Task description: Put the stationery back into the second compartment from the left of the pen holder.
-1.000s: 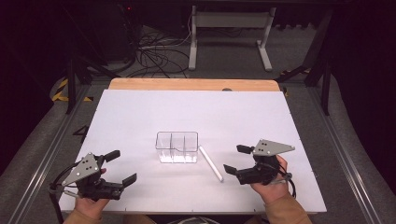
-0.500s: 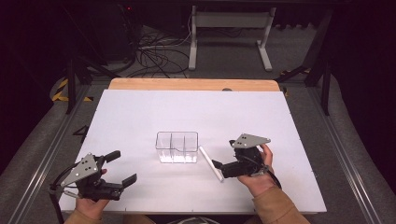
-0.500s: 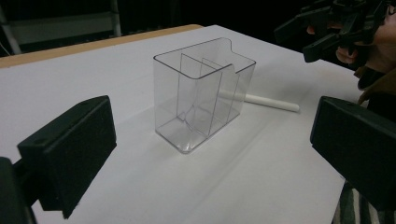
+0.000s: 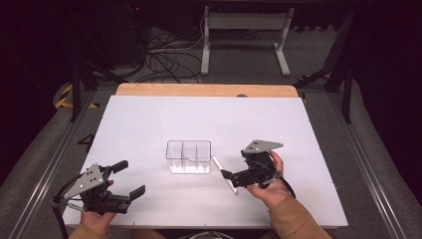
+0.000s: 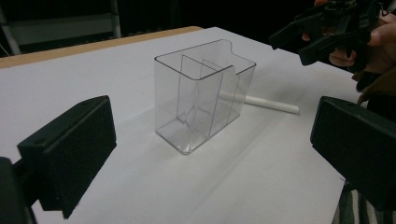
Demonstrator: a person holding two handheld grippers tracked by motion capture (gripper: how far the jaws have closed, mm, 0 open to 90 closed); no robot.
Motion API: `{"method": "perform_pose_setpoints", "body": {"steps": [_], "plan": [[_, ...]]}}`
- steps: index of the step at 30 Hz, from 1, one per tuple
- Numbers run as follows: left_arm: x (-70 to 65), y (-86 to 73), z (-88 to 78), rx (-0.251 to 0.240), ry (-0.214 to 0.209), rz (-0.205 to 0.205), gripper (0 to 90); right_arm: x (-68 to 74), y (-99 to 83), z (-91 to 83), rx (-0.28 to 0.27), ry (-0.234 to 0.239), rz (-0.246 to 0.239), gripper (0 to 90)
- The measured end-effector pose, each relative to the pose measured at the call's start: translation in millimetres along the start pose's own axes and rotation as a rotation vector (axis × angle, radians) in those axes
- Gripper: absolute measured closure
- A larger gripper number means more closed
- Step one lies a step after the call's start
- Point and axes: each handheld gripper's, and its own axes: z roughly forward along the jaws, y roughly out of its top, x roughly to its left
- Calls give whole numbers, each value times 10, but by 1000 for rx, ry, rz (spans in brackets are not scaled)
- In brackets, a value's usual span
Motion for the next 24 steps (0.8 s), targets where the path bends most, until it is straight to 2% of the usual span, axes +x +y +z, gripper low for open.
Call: {"method": "perform_pose_setpoints", "body": {"steps": [4, 6, 8, 10, 13, 14, 15, 20, 24], "plan": [[-6, -10, -7, 2, 1, -10, 10, 18, 16, 32, 19, -7, 0, 13], [-15, -13, -17, 4, 4, -13, 10, 20, 26, 42, 18, -18, -22, 26], [-16, -16, -29, 2, 10, -7, 10, 32, 42, 63, 19, -49, -35, 91], [-17, -22, -38, 3, 15, -8, 11, 37, 54, 101, 40, -63, -36, 142], [-22, -33, -54, 3, 26, -10, 12, 64, 63, 169, 84, -118, -67, 191], [-24, -35, -61, 3, 28, -9, 12, 73, 67, 189, 94, -124, -78, 237], [-26, -37, -69, 4, 29, -10, 12, 82, 71, 210, 107, -117, -84, 296], [-37, -49, -87, 2, 38, -11, 12, 83, 107, 336, 173, -96, -63, 374], [-42, -50, -92, 4, 41, -9, 12, 69, 122, 435, 222, -114, -59, 385]]}}
